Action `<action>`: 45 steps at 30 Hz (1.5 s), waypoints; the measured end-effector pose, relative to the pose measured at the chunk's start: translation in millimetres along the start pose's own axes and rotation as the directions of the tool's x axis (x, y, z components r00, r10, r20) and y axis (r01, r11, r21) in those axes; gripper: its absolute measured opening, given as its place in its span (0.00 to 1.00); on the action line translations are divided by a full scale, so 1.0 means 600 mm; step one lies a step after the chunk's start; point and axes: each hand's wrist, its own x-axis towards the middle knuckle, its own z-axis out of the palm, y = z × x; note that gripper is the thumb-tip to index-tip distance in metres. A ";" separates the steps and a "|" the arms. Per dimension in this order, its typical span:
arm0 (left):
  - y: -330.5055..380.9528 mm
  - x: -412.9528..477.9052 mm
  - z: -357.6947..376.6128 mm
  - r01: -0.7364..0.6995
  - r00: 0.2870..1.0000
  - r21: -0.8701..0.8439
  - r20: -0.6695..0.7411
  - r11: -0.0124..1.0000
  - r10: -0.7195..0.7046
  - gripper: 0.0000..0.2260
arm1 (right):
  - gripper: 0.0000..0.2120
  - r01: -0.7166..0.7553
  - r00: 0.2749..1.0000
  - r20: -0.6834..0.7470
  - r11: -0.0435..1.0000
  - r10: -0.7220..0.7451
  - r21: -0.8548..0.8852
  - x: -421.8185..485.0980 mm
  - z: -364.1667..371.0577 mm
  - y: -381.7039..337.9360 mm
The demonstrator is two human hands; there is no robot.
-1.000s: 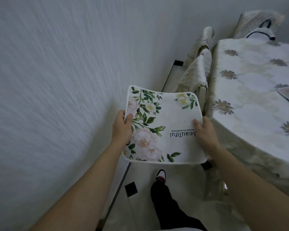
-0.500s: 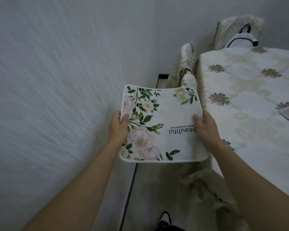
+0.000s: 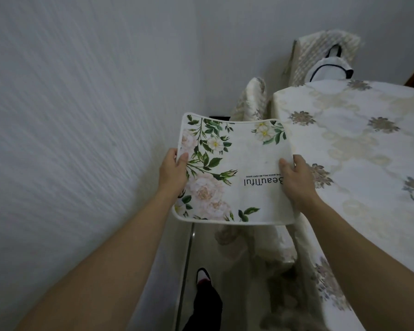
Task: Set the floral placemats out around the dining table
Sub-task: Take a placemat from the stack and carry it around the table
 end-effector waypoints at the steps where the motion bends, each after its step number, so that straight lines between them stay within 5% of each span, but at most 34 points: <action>1: -0.001 0.036 0.012 -0.018 1.000 0.013 0.010 1.000 0.018 0.06 | 0.14 0.002 1.000 -0.014 1.000 -0.002 -0.013 0.026 0.011 -0.002; 18: 0.054 0.488 0.183 0.016 0.972 -0.012 0.237 1.000 -0.013 0.06 | 0.13 -0.131 0.979 -0.153 0.990 0.136 0.044 0.400 0.118 -0.007; 28: 0.145 0.776 0.434 0.028 0.928 -0.055 0.373 0.998 -0.006 0.04 | 0.15 -0.157 0.924 -0.311 0.962 0.222 0.221 0.715 0.101 0.033; 36: 0.211 0.855 0.681 -0.045 0.798 -0.027 0.601 0.999 0.052 0.05 | 0.09 -0.248 0.805 -0.485 0.937 0.341 0.247 0.809 -0.015 0.096; 45: 0.226 0.866 0.906 -0.138 0.522 -0.040 0.846 0.990 0.107 0.05 | 0.09 -0.344 0.579 -0.663 0.879 0.475 0.330 0.809 -0.090 0.158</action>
